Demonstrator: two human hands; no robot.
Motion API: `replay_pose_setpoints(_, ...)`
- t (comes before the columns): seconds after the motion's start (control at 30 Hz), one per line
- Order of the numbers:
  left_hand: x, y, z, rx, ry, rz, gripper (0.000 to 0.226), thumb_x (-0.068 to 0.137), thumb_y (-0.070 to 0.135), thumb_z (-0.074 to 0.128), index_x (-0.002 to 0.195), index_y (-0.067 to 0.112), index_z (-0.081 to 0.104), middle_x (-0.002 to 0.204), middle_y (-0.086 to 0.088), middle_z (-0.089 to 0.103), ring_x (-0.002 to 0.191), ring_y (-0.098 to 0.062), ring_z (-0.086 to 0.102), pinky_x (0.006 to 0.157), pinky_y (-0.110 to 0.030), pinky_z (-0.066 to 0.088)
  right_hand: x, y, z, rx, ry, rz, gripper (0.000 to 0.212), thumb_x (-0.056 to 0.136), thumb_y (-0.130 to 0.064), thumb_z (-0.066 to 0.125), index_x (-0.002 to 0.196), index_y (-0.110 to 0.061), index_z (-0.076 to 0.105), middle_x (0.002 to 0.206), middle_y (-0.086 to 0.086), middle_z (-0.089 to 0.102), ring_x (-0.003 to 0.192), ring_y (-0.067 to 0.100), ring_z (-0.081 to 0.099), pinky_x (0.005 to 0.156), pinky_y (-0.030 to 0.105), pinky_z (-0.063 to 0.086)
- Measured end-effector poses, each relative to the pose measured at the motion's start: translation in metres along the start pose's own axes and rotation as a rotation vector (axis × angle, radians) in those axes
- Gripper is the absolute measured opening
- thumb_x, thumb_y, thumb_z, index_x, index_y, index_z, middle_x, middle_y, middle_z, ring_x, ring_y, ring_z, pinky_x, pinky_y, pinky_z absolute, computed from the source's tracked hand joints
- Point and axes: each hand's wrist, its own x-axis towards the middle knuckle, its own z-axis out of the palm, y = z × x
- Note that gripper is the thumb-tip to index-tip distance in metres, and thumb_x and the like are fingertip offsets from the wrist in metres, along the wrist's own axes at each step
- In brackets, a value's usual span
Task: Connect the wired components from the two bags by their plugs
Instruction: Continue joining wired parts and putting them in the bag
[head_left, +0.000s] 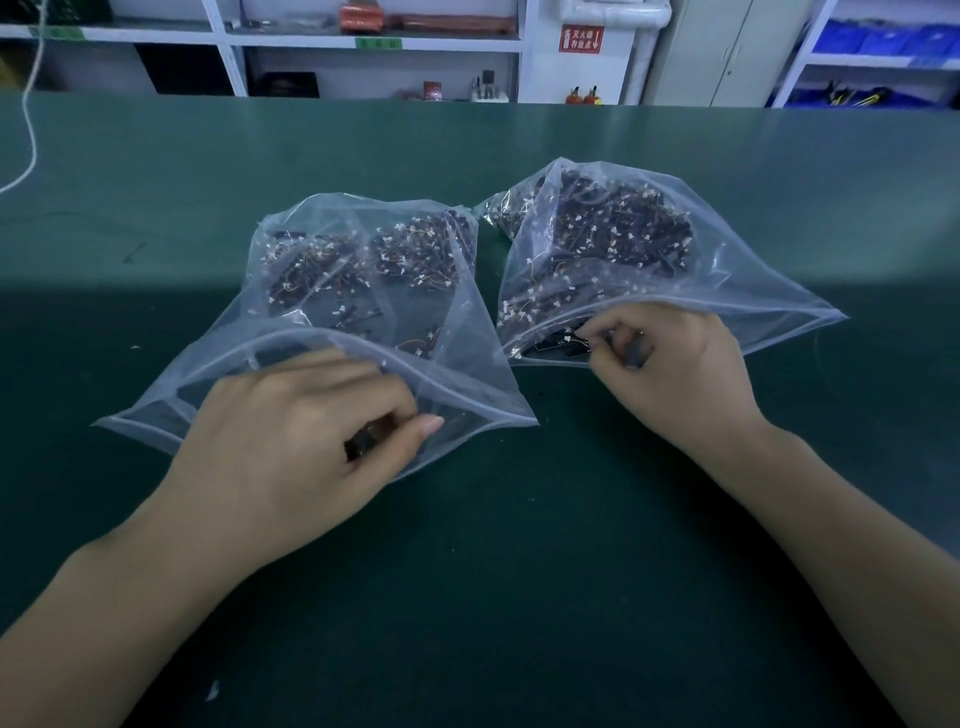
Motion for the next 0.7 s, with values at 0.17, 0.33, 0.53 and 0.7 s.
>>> replay_pose_setpoints(0.17,-0.001,-0.010,-0.002,-0.035,-0.245,0.001,0.032,0.097,0.065,0.058,0.096,0.037,0.074,0.085,0.021,0.065,0.082,-0.010,0.067,0.071,-0.039,0.059,-0.006,-0.013,0.001,0.115,0.054,-0.087,0.017,0.091,-0.012,0.072,0.096,-0.028,0.078,0.051,-0.014,0.048,0.052,0.010,0.050,0.061,0.025,0.046)
replay_pose_setpoints(0.33,-0.002,-0.009,-0.003,-0.077,-0.296,-0.102,0.040,0.095,0.076,0.053,0.110,0.046,0.074,0.085,0.028,0.062,0.075,-0.003,0.059,0.064,-0.030,0.050,-0.010,-0.022,0.003,0.155,0.073,-0.159,0.018,0.092,-0.007,0.072,0.098,-0.023,0.079,0.049,-0.013,0.042,0.047,0.011,0.043,0.059,0.031,0.050)
replay_pose_setpoints(0.53,-0.001,-0.006,-0.005,-0.090,-0.374,-0.136,0.020,0.093,0.063,0.059,0.098,0.048,0.072,0.085,0.030,0.067,0.077,0.003,0.062,0.065,-0.024,0.051,-0.013,-0.027,0.005,0.205,0.083,-0.210,0.017,0.094,-0.008,0.070,0.100,-0.021,0.080,0.050,-0.015,0.038,0.046,0.010,0.041,0.056,0.031,0.048)
replay_pose_setpoints(0.7,0.000,-0.004,-0.004,-0.107,-0.379,-0.181,0.017,0.092,0.060,0.061,0.089,0.044,0.067,0.076,0.025,0.062,0.071,0.004,0.057,0.062,-0.023,0.044,-0.016,-0.032,0.006,0.253,0.082,-0.238,0.017,0.094,-0.010,0.068,0.100,-0.020,0.080,0.051,-0.017,0.038,0.047,0.008,0.041,0.058,0.026,0.044)
